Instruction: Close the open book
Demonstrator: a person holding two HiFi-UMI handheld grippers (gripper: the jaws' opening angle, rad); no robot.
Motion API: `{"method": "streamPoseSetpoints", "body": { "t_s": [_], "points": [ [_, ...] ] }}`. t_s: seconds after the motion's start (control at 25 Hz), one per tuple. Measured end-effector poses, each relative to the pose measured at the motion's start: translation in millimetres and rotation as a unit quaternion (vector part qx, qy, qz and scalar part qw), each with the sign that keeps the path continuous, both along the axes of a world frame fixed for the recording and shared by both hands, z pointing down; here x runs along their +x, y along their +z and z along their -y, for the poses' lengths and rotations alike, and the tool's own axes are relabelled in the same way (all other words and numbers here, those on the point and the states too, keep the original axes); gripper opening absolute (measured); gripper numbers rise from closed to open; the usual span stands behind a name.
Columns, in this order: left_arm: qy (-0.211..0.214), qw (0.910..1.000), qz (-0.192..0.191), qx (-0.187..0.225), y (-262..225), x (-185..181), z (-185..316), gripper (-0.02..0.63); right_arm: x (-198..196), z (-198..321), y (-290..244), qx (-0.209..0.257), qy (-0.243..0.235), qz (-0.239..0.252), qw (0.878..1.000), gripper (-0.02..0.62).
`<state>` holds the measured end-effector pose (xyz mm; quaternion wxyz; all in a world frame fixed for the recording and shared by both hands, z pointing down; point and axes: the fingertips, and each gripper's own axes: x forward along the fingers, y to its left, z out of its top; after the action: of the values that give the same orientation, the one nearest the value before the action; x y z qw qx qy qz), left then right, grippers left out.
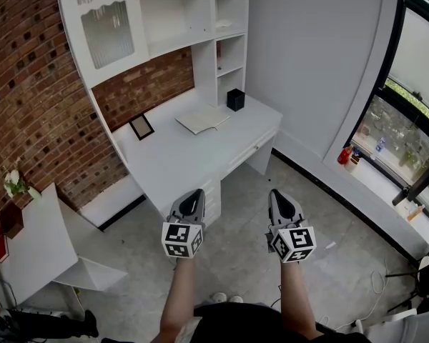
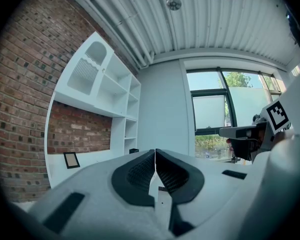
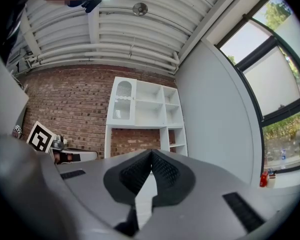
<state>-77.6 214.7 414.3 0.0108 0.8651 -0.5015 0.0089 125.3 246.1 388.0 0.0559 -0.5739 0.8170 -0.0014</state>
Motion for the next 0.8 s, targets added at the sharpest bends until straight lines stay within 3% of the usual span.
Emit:
{"method": "streamPoseSetpoints", "body": {
  "t_s": [0.36,0.52,0.8],
  "points": [
    [0.013,0.9999,-0.006,-0.006,7,6,-6,0.016,3,-5,5,-0.004,0.003,0.001,1.000,-0.002],
    [0.018,0.9997,-0.012,-0.008,11,10,-10,0.094,8,-8,9,-0.008,0.003,0.004,1.000,-0.002],
    [0.014,0.9997,-0.008,-0.020,19,16,-19,0.155,16,-11,13,-0.015,-0.001,0.012,1.000,-0.002]
  ]
}}
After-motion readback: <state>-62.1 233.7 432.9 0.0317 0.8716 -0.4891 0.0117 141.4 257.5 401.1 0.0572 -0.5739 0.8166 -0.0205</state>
